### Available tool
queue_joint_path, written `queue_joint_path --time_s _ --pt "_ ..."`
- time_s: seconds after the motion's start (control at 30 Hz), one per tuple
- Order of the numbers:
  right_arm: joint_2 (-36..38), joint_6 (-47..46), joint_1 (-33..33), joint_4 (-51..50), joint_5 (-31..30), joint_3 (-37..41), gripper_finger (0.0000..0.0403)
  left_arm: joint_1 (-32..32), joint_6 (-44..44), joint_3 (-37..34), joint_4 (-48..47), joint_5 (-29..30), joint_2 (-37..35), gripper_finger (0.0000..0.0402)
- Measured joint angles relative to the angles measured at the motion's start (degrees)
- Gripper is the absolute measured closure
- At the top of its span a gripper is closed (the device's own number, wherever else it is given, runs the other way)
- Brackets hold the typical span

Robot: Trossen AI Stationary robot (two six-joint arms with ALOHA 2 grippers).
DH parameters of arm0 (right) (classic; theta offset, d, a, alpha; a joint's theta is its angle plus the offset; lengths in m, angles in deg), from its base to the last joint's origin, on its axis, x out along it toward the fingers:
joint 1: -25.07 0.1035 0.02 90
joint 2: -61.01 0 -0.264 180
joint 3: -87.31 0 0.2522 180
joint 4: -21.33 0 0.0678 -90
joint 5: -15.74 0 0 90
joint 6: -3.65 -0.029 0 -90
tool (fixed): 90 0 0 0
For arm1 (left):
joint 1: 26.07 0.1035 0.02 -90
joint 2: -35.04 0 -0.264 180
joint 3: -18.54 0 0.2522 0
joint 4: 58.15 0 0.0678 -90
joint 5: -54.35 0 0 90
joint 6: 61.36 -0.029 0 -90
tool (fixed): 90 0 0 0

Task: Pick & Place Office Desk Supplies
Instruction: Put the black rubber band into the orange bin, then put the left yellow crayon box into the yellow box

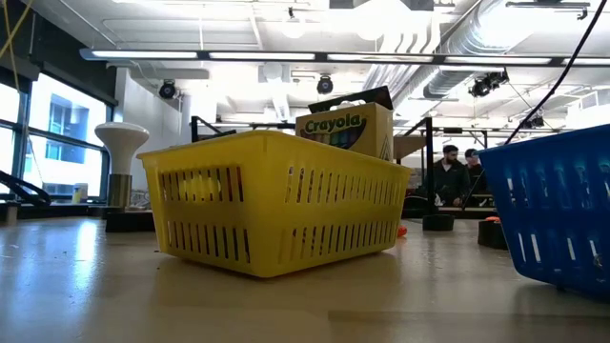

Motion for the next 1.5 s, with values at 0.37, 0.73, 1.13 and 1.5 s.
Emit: queue_joint_path --time_s 0.37,0.73,1.13,1.5 --pt "0.00 0.47 -0.37 0.00 0.00 0.00 0.0147 0.03 -0.74 0.00 -4.18 -3.48 0.52 0.0264" --pt "-0.07 -1.60 -3.49 0.02 2.85 0.00 0.0147 3.04 -11.20 0.02 -9.12 -4.74 0.26 0.0263" --pt "-5.19 -7.52 -3.08 4.06 9.46 0.02 0.0147 16.70 -31.06 0.11 -9.04 -3.75 -4.43 0.0263" --pt "-5.77 -7.50 -2.92 6.99 10.16 0.02 0.0147 31.29 -39.16 0.15 -8.96 15.58 -11.59 0.0263"
